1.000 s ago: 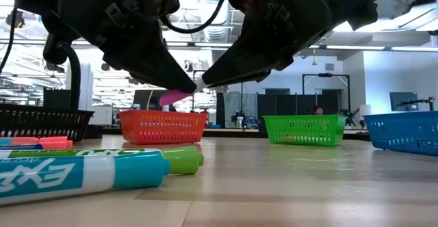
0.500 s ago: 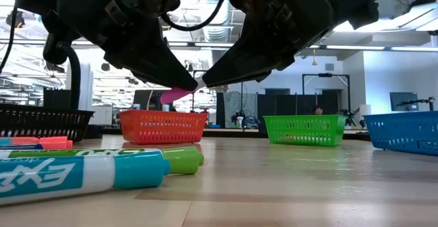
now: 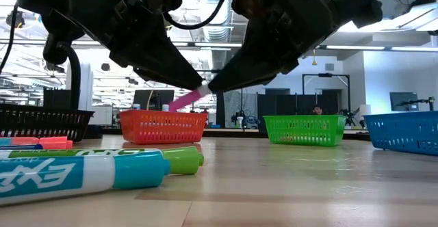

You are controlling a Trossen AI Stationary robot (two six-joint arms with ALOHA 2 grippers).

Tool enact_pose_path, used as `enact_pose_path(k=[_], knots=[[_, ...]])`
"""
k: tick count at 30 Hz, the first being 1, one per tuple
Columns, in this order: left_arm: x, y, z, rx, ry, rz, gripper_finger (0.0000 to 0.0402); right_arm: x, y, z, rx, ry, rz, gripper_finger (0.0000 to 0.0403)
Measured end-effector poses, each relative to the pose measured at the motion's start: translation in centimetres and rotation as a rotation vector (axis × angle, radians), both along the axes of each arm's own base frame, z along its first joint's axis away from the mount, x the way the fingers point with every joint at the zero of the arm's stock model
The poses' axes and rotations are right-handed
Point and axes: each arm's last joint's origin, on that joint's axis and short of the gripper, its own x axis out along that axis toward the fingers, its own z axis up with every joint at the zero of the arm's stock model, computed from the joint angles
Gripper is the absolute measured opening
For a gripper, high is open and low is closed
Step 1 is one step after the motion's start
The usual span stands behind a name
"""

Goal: Pick & Place Markers
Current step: Put the pink pen into the green bin

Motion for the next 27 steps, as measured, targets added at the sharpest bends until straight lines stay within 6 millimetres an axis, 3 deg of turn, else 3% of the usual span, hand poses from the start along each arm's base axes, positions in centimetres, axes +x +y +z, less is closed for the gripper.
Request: enact_pose_path(k=[8, 16, 19, 22, 27], knots=[[0.0, 0.0, 0.0, -0.001, 0.000, -0.001, 0.0118, -1.7, -1.6, 1.9, -0.083, 0.110, -0.102, 0.0036], [0.0, 0.0, 0.0, -0.007, -0.003, -0.001, 0.0118, -6.2, -4.5, 6.9, -0.398, 0.169, -0.384, 0.0039], [0.0, 0.0, 0.0, -0.008, -0.004, -0.002, 0.0118, -7.9, -6.1, 7.7, -0.428, 0.223, -0.528, 0.0038], [0.0, 0.0, 0.1, -0.009, -0.005, -0.002, 0.0118, -9.4, -8.0, 7.2, -0.399, 0.291, -0.648, 0.0040], [0.1, 0.0, 0.1, -0.010, -0.010, 0.000, 0.0118, -11.1, -10.6, 3.8, -0.409, 0.403, -0.735, 0.0045]])
